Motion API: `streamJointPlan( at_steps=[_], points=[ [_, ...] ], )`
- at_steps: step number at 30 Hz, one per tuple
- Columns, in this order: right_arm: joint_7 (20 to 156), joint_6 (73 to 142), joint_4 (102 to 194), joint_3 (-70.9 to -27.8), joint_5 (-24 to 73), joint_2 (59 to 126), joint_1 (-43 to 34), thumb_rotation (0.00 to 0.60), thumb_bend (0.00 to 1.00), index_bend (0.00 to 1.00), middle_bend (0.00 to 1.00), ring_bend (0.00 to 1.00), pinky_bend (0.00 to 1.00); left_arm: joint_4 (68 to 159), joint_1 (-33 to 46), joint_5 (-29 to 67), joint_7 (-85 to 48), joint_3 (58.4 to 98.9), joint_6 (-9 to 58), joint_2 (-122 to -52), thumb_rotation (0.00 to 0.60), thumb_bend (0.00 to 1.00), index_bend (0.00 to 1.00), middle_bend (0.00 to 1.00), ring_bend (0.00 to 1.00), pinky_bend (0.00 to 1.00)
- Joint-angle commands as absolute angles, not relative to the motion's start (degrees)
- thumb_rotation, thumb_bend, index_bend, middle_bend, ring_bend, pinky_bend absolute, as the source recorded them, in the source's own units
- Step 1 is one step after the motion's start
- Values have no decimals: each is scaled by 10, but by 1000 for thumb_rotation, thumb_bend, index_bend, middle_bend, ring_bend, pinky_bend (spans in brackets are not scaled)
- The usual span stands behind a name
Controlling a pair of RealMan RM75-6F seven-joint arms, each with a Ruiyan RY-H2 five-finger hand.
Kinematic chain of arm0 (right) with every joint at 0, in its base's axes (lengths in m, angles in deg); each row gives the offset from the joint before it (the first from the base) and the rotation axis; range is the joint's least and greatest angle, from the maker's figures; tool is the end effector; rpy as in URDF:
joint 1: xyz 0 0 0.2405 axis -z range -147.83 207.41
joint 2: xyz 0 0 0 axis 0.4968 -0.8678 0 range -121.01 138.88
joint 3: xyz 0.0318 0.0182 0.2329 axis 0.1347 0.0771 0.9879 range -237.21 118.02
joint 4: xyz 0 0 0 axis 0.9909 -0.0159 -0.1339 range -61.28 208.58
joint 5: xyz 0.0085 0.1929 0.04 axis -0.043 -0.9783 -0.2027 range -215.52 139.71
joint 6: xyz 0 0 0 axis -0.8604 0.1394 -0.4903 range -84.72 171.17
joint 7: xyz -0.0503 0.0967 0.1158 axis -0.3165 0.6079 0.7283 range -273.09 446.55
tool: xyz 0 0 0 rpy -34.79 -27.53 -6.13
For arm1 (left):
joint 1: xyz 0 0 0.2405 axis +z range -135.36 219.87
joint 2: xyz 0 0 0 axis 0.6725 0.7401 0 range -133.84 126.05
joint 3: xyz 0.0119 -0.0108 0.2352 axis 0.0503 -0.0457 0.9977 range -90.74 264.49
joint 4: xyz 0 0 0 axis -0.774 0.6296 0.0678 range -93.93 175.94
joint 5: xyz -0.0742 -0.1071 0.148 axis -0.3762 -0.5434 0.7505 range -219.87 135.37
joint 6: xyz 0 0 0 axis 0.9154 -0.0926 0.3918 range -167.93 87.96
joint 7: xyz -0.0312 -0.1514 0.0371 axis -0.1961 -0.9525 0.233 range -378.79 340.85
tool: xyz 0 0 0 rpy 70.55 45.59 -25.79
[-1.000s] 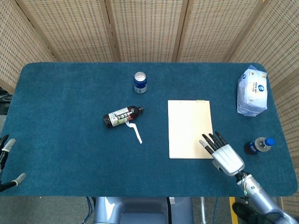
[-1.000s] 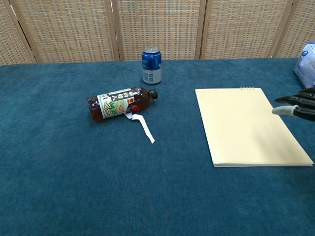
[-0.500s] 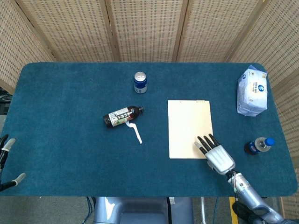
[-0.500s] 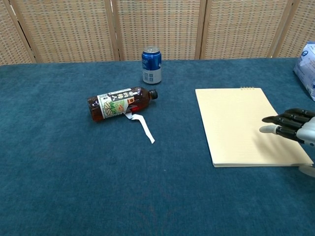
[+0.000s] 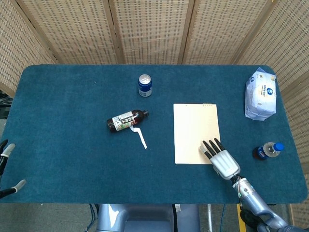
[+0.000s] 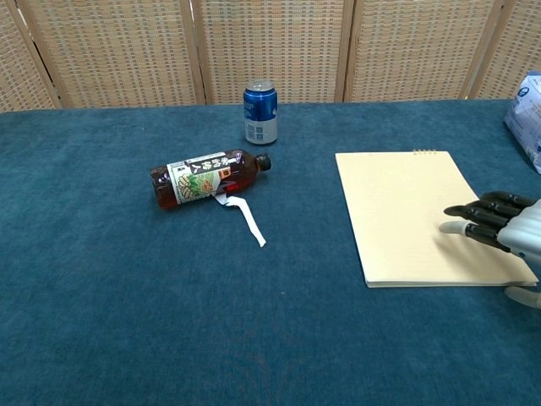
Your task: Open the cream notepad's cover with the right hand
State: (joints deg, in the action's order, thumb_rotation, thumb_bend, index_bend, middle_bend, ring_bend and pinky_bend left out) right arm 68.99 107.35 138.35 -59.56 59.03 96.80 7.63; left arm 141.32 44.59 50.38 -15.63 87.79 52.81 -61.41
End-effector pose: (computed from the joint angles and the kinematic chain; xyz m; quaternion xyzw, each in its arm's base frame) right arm -0.2640 -0.2611 0.0048 0.8255 -0.1922 0.2539 0.4659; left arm -0.2710 0.1447 0.1868 -0.5957 -0.3714 -0.3838 0.6000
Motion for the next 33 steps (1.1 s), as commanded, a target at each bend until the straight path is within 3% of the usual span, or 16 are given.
streamJointPlan(
  at_steps=[1,11,24,33],
  points=[
    [690,1074,1380,-596,588,971,74,600,389,53,34,0,0,1413,446,502,-157,878,528,-614,600,0,0,0,0,0],
    [672,1066,1387,-591,564,978,66,600,440,91,223,3,17,1413,446,503,-158,878,527,-614,600,0,0,0,0,0],
    [662,1070,1409,-589,548,969,58,600,466,160,273,38,51,1413,446,503,-157,877,528,-615,600,0,0,0,0,0],
    [667,1063,1412,-576,525,975,48,600,569,331,363,134,147,1414,445,503,-156,877,528,-615,600,0,0,0,0,0]
  ],
)
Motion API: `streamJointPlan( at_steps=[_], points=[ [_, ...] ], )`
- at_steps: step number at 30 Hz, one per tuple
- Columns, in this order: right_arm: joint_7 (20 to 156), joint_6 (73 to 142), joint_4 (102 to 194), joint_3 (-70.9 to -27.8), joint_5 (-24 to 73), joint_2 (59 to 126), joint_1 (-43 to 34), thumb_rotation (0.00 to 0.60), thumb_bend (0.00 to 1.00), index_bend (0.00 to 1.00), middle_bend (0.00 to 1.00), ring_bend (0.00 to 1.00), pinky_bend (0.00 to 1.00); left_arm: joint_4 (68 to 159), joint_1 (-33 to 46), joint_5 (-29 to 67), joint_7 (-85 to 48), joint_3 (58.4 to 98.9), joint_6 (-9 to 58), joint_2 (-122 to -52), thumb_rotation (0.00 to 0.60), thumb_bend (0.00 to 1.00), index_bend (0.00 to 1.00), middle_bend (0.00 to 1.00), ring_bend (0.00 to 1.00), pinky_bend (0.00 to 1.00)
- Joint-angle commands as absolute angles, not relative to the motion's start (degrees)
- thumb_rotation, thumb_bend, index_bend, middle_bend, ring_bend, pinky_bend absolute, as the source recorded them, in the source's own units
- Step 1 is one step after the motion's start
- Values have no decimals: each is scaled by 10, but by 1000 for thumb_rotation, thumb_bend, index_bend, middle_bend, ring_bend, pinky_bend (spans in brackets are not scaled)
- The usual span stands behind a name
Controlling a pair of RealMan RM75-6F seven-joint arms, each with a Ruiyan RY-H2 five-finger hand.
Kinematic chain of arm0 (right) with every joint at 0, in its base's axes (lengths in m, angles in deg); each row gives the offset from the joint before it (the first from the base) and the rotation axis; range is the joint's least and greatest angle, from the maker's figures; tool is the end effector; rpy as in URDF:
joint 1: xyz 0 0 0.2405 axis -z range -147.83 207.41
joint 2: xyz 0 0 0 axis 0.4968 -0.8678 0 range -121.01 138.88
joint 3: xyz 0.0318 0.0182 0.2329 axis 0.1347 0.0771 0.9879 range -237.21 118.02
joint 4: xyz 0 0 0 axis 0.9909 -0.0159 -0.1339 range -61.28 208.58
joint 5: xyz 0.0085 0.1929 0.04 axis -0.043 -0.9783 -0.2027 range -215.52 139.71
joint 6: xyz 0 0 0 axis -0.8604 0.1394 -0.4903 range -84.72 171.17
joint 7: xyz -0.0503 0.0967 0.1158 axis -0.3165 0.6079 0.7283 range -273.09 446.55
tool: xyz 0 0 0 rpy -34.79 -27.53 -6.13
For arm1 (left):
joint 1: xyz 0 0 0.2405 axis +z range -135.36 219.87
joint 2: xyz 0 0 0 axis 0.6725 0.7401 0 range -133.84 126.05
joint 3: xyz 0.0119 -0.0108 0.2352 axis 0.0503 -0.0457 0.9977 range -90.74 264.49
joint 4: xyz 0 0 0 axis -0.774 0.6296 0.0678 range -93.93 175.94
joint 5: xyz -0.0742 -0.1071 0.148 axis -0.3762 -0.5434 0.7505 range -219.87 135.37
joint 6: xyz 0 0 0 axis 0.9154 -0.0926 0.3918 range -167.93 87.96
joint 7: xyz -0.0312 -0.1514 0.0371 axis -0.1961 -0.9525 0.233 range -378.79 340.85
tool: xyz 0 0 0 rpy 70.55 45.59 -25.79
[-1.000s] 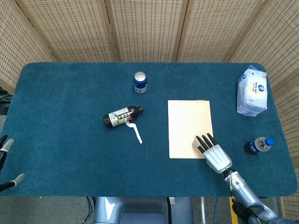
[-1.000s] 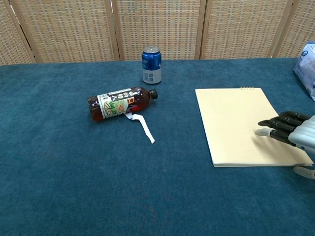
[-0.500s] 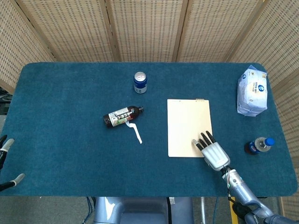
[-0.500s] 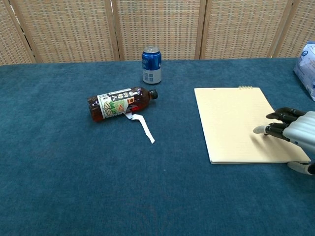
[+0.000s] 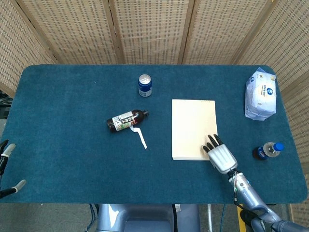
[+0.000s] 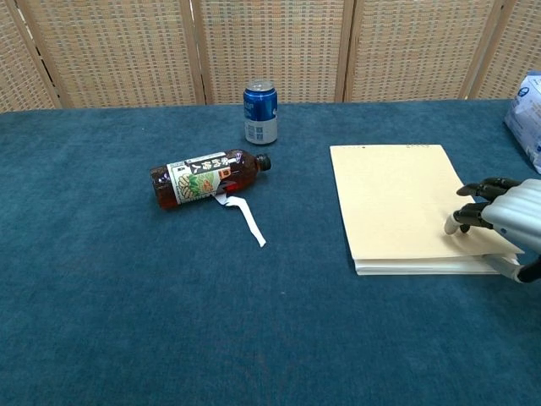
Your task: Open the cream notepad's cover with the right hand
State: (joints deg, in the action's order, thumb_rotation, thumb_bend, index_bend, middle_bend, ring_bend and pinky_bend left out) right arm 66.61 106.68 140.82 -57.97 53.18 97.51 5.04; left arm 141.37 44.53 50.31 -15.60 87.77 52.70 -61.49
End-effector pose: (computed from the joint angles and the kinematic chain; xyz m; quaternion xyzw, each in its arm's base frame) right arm -0.2492 -0.2793 0.0048 0.8066 -0.2094 0.2665 0.4843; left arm -0.2709 0.1451 0.1862 -0.5955 -0.3722 -0.3839 0.5995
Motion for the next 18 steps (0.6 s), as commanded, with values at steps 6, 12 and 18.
streamJointPlan(
  at_steps=[6,12,18],
  points=[
    [664,1074,1412,-574,528,976,42,600,569,425,418,201,208,1413,445,503,-157,877,527,-615,600,0,0,0,0,0],
    [699,1112,1374,-575,556,997,36,600,569,548,524,304,274,1413,446,504,-158,878,529,-615,600,0,0,0,0,0],
    [775,1171,1311,-582,593,1021,33,600,569,633,605,374,301,1414,445,503,-156,878,527,-615,600,0,0,0,0,0]
  ],
)
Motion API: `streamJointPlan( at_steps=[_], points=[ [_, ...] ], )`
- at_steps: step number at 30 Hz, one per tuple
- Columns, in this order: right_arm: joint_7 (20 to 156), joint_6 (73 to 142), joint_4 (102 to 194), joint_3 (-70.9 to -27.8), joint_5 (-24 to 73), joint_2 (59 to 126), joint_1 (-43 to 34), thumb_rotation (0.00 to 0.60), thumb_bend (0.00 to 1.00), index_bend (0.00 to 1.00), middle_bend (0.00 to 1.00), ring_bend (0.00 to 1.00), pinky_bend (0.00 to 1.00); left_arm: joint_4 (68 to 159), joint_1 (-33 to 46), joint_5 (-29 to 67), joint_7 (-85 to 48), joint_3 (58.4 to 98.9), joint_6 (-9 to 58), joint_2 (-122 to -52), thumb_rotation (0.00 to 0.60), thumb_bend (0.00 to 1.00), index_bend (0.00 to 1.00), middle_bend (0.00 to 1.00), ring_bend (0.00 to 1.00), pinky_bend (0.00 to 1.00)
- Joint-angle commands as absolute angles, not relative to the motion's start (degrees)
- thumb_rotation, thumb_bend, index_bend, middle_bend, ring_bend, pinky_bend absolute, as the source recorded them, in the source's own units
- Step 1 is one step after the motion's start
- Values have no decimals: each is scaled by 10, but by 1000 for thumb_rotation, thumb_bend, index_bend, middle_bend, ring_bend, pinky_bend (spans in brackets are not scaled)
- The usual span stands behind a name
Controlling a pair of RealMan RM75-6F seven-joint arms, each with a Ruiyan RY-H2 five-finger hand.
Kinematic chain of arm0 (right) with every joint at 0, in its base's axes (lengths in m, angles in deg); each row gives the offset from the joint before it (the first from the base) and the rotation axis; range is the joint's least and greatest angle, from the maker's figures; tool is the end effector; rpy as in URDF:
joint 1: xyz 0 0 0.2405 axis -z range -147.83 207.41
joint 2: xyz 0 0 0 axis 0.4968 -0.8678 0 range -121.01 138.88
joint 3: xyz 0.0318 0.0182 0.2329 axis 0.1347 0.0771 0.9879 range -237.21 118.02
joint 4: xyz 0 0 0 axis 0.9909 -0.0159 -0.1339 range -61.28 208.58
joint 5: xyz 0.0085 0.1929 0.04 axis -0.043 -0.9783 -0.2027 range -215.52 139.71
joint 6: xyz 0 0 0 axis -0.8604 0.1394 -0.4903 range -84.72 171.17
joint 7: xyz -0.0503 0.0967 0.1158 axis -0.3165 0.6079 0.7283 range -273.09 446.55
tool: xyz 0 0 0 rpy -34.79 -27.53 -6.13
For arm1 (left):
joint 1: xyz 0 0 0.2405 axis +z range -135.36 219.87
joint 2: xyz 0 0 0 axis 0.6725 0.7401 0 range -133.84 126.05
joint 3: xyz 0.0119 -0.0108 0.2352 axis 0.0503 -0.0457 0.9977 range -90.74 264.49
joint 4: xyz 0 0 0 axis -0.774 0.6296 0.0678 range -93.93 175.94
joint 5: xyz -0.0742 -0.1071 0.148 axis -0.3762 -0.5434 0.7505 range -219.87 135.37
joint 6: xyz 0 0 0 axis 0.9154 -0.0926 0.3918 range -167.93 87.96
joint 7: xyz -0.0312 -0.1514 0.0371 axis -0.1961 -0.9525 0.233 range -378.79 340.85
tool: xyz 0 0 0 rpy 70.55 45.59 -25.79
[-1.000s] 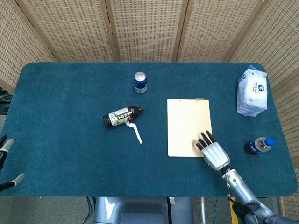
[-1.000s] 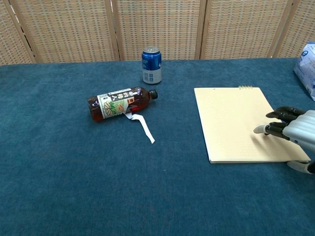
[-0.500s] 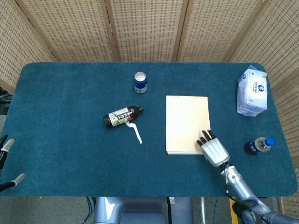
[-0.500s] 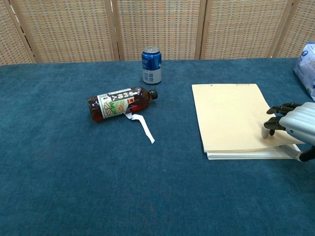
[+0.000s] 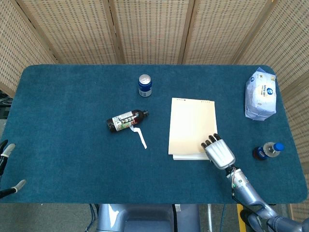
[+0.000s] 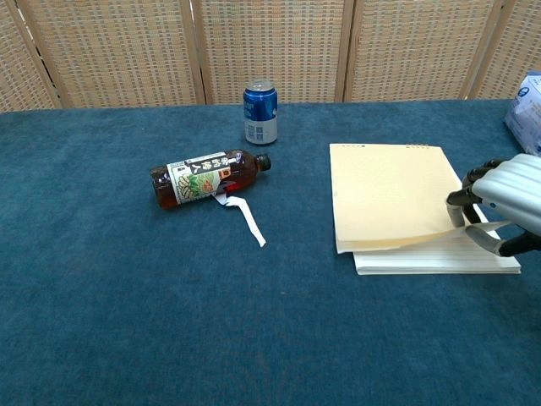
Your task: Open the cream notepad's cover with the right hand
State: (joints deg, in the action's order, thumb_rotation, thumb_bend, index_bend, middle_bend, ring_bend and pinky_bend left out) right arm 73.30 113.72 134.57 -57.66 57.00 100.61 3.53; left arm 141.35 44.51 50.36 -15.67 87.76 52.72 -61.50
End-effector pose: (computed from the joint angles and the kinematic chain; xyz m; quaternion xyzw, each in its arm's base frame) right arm -0.2351 -0.2909 0.0107 0.7855 -0.1840 0.3343 0.4873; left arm -0.2708 0.1452 0.1862 -0.5955 -0.3721 -0.3847 0.5991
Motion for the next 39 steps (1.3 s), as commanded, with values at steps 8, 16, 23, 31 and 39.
streamJointPlan(
  at_steps=[8,16,23,31,39],
  points=[
    [859,1217,1309,-608,619,1002,45,600,569,643,615,378,301,1413,447,507,-160,879,532,-614,600,0,0,0,0,0],
    [886,1270,1349,-655,668,951,67,600,569,649,620,378,301,1412,448,511,-157,881,534,-615,600,0,0,0,0,0],
    [890,1303,1406,-691,701,904,88,600,569,650,622,378,301,1413,450,516,-155,882,538,-617,600,0,0,0,0,0],
    [886,1317,1497,-709,729,846,89,600,569,650,621,378,301,1412,450,517,-155,883,537,-617,600,0,0,0,0,0],
    [917,1227,1592,-620,603,809,39,600,570,650,622,378,301,1413,447,511,-157,881,530,-615,600,0,0,0,0,0]
  ],
)
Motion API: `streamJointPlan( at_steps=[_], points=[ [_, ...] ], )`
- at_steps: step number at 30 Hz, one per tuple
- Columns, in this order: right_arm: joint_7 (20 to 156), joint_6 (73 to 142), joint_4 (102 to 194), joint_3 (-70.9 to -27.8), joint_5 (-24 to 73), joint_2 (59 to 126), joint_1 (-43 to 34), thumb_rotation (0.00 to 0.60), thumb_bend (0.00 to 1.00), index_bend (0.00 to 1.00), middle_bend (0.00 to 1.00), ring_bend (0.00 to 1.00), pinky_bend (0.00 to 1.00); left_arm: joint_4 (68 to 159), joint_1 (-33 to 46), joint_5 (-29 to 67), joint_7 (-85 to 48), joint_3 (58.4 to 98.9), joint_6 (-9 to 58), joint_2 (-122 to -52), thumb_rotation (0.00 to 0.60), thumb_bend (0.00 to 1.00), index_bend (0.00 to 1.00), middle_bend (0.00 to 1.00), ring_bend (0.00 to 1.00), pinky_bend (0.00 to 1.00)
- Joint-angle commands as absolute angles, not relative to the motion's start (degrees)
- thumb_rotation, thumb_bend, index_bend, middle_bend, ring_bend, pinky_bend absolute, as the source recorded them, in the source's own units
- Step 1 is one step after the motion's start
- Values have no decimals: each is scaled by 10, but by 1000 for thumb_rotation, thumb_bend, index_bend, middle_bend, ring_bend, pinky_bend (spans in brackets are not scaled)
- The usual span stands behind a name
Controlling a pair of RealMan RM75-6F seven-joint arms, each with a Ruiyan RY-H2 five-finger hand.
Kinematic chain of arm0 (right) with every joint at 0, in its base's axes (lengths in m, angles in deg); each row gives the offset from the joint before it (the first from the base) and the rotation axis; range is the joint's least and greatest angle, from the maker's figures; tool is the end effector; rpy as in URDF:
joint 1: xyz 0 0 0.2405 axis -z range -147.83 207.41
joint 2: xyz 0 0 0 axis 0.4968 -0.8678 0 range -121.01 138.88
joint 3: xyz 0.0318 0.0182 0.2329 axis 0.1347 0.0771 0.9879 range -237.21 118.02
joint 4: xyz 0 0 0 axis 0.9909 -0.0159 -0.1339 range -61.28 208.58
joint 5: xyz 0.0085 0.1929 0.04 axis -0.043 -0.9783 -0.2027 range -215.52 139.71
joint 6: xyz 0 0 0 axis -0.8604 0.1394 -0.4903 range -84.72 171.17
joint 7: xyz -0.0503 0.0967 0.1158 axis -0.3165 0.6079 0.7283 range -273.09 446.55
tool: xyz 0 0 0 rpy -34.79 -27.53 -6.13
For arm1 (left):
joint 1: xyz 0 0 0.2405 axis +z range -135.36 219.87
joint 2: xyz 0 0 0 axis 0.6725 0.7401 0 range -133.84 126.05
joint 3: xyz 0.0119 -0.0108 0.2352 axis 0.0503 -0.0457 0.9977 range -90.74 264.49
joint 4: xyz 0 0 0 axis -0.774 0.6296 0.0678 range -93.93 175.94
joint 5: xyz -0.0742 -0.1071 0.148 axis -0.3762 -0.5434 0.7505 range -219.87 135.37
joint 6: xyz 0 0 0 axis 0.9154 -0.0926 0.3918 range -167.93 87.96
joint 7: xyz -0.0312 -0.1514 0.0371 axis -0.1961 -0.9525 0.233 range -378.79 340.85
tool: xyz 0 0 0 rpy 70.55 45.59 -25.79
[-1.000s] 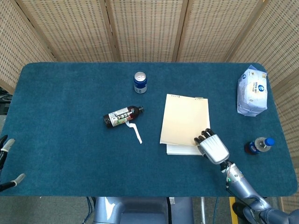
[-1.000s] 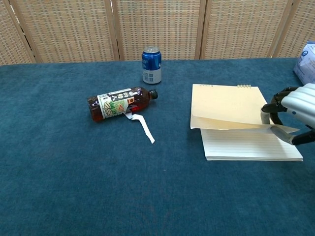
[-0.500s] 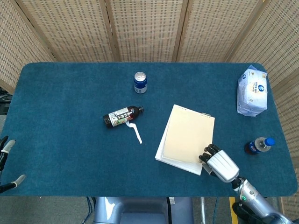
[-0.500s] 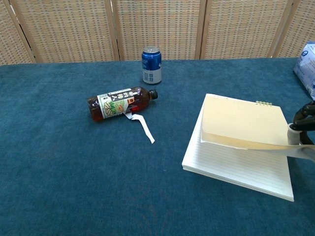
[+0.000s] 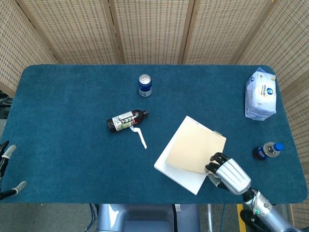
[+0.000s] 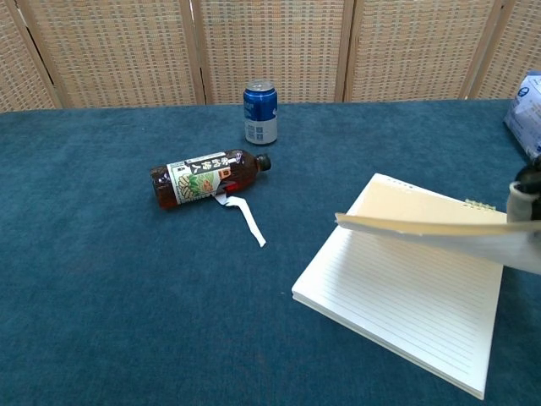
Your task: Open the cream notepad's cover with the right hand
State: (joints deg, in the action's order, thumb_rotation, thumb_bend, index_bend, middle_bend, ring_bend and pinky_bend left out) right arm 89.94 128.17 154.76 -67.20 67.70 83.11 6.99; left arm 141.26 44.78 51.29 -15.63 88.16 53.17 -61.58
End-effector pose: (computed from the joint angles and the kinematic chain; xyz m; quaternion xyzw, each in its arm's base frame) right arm -0.2118 -0.2222 0.0775 0.7680 -0.2585 0.4609 0.3619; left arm -0.2693 0.1425 0.1852 -0.5987 -0.3702 -0.3867 0.5958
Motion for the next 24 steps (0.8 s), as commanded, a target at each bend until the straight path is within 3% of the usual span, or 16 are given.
streamJointPlan(
  at_steps=[1,7,12,17,24],
  points=[
    [917,1210,1601,-605,581,804,31,600,569,650,622,378,301,1413,447,509,-157,880,529,-615,600,0,0,0,0,0],
    [874,1101,1647,-495,405,768,-26,600,586,650,622,378,301,1418,438,490,-155,873,512,-613,600,0,0,0,0,0],
    [825,1027,1618,-445,292,762,-68,600,595,650,622,378,301,1426,428,475,-151,872,488,-609,600,0,0,0,0,0],
    [777,960,1521,-415,194,793,-120,600,590,650,622,378,301,1433,417,449,-129,863,465,-614,600,0,0,0,0,0],
    [732,894,1344,-415,126,866,-171,600,593,650,622,378,301,1439,399,400,-100,851,428,-623,600,0,0,0,0,0]
  ],
)
